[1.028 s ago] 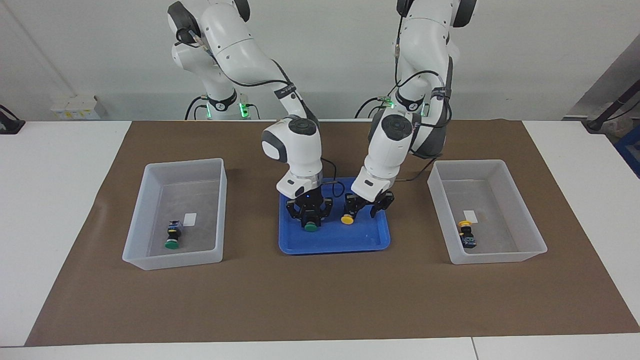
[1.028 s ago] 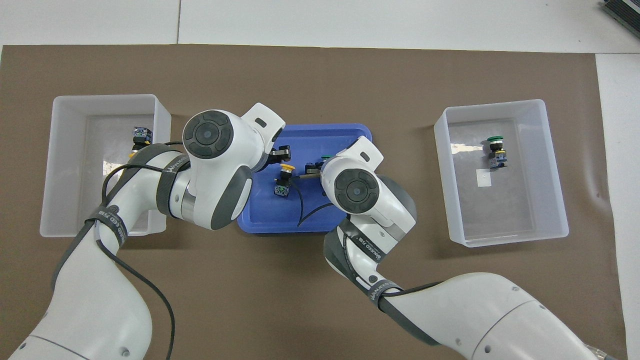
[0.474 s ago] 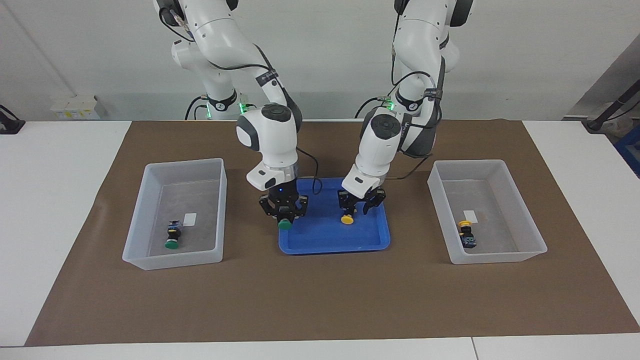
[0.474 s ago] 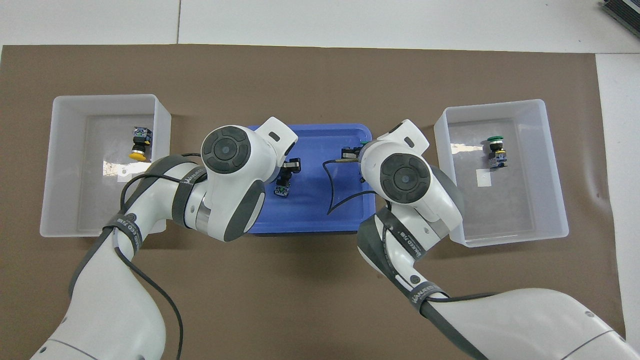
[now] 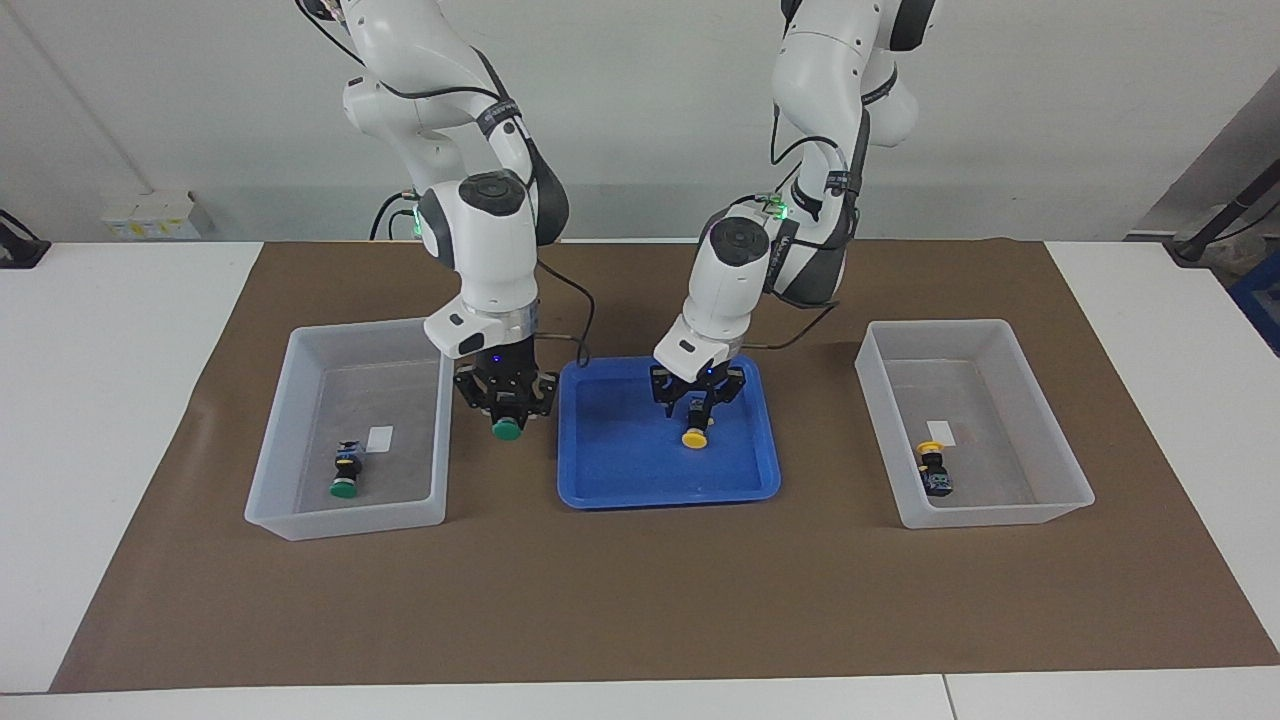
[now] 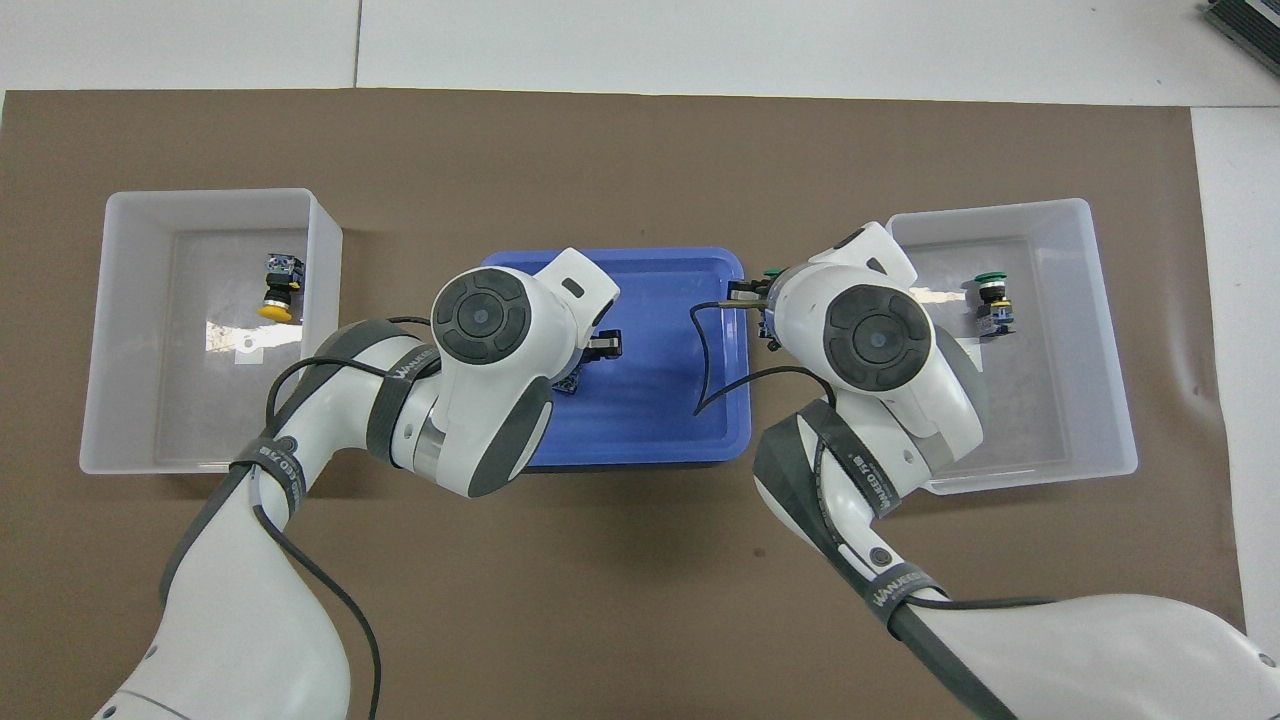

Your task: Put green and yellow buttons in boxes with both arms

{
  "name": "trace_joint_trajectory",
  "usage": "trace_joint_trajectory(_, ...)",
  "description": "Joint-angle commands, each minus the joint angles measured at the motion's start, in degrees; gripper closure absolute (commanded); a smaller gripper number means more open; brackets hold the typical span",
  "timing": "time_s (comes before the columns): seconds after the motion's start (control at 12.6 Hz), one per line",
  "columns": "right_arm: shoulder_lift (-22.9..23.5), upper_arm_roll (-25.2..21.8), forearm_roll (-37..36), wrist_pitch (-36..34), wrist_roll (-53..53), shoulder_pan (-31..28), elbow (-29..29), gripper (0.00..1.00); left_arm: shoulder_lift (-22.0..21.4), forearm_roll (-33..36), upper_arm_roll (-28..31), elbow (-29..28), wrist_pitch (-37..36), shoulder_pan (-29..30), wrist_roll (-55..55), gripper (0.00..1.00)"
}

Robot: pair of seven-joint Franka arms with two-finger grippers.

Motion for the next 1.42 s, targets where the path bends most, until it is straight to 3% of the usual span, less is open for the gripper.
trace_joint_trajectory(0.0,-2.7,0.5,4.3,-1.9,-5.7,-4.0,-1.3,1.00,-1.7,-0.2,1.0,-3.3,2.8,-1.2,1.4,0.39)
trace_joint_trajectory(0.63,-2.3,0.5,8.6,-2.4,-30.9,-14.2,-1.8,1.00,-2.5,0.0,1.0,-6.1,3.0,-1.4,3.2,0.38)
trace_joint_trajectory(1.03,1.3,0.4,8.8,6.9,-35.7,-17.0,-3.8,1.00,-2.6,0.0,1.2,-8.1,4.3,-2.1,3.2,0.39)
trace_joint_trajectory(1.34,5.0,0.4,8.6,9.8,-37.8,-17.1,-3.9,1.00,-2.7,0.0,1.2,-8.5,4.6,-2.9,3.1,0.46)
